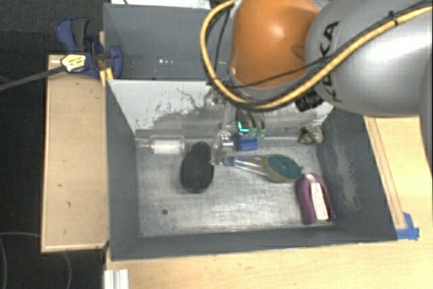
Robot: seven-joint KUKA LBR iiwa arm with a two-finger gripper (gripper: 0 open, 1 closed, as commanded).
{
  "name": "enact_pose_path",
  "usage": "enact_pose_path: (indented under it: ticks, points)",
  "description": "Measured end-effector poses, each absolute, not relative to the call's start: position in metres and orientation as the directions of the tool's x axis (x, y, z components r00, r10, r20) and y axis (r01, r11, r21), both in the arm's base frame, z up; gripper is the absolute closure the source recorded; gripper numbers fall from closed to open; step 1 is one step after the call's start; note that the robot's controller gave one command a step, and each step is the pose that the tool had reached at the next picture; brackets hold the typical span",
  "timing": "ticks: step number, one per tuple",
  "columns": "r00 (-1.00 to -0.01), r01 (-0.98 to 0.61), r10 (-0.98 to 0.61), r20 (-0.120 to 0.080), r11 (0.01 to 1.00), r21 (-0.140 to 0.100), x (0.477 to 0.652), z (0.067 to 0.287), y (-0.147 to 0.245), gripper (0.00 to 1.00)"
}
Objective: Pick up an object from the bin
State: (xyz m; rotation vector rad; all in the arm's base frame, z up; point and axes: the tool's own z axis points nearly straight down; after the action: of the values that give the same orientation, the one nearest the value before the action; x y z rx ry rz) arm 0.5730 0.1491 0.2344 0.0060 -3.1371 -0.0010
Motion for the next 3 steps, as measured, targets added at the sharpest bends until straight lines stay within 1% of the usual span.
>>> enact_pose_path:
  ticks: [1,2,3]
  points:
    - [-0.993,-0.118,-0.118,0.004,0.993,0.0,0.59,0.078,0.112,0.0]
    - [-0.973,-0.23,-0.23,-0.007,0.973,0.001,0.593,0.072,0.17,0.0]
    - [-0.975,-0.222,-0.222,-0.01,0.975,0.001,0.594,0.073,0.168,1.0]
